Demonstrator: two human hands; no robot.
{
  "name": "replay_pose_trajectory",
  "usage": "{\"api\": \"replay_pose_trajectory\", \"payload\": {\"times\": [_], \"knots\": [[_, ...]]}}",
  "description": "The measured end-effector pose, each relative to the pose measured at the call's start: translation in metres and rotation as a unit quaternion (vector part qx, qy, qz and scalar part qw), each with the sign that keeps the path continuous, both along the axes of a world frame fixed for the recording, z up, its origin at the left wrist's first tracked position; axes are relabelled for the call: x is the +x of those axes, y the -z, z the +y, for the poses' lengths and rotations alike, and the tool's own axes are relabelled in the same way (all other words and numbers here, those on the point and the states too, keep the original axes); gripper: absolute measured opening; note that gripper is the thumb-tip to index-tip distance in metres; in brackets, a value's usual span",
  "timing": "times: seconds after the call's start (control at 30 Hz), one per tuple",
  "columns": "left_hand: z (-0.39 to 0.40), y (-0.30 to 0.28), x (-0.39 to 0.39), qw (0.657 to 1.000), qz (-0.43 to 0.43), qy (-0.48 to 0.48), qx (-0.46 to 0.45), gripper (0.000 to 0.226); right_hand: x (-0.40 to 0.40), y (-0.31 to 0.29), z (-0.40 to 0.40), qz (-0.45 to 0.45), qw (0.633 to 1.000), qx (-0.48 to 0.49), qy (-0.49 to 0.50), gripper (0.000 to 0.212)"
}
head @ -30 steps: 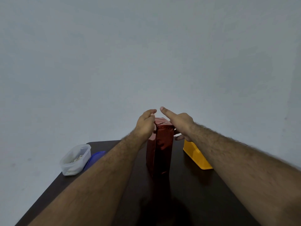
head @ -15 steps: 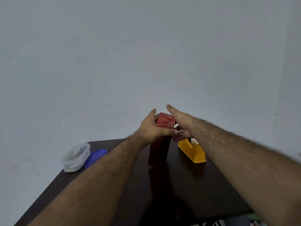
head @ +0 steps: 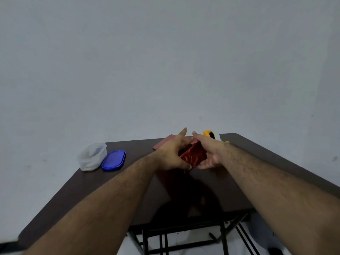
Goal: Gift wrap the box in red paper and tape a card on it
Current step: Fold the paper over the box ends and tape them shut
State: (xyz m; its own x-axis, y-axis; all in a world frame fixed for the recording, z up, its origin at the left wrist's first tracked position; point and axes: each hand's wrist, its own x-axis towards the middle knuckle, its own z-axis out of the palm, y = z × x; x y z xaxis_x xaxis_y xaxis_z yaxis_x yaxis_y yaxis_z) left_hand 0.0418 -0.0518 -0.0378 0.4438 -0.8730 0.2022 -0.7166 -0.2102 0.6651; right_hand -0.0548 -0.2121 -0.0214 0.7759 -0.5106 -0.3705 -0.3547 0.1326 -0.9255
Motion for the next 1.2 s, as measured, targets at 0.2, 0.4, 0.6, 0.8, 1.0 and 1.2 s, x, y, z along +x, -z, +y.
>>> {"api": "replay_pose_trajectory", "payload": {"times": [0.2,0.4,0.6,0.8,1.0,1.2], "knots": [[0.008,0.023,-0.005,0.967,0.061,-0.218,-0.119,0.081,0.001,0.028,-0.005,0.147,0.960,-0.236,0.017,0.043],[0.006,0.069,0.000,0.931,0.254,-0.214,-0.148,0.093,0.017,0.048,0.000,0.039,0.970,-0.239,-0.034,0.057],[-0.014,0.082,0.013,0.918,0.268,-0.251,-0.152,0.118,0.031,0.055,-0.006,0.024,0.940,-0.341,-0.011,0.052],[0.004,0.057,0.005,0.917,0.346,-0.155,-0.122,0.098,0.035,0.053,-0.014,-0.016,0.987,-0.158,-0.035,0.051],[0.006,0.062,0.013,0.915,0.364,-0.131,-0.114,0.102,0.039,0.063,-0.003,-0.120,0.988,-0.076,-0.053,0.036],[0.004,0.070,0.017,0.904,0.386,-0.120,-0.144,0.087,0.028,0.082,0.002,-0.215,0.976,0.035,-0.012,0.035]]}}
